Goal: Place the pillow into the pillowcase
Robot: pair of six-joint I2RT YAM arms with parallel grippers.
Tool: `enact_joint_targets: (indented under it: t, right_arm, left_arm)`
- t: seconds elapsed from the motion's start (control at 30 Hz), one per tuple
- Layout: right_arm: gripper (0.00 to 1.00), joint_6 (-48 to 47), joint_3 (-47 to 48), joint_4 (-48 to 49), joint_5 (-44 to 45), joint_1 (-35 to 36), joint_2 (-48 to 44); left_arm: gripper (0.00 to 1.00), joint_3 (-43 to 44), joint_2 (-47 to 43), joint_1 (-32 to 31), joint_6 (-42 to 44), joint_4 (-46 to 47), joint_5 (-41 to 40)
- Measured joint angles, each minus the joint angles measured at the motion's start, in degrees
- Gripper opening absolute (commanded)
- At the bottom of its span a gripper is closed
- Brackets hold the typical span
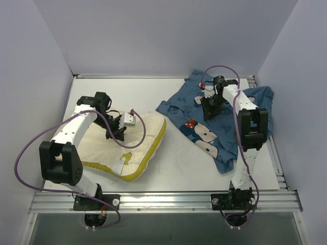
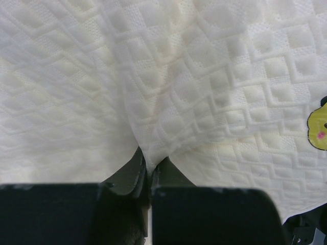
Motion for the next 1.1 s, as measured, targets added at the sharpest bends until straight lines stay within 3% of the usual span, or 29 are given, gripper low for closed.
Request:
enact_joint_targets:
  t: [0.33, 0.47, 1.1]
  right_arm:
    - [0.28, -0.3, -0.4, 1.5, 4.0, 5.8, 3.6]
    - [0.24, -0.7, -2.1, 2.5, 6.1, 5.9, 4.4]
    - [0.26, -0.3, -3.1, 3.1, 4.7, 4.1, -0.2]
  left_arm:
    - [0.0, 0.6, 0.0, -0.2, 0.0, 0.0, 0.0]
    - [0.0, 0.6, 0.0, -0.2, 0.0, 0.0, 0.0]
    - [0.0, 0.5, -0.5, -0.2, 0.1, 0.0, 0.0]
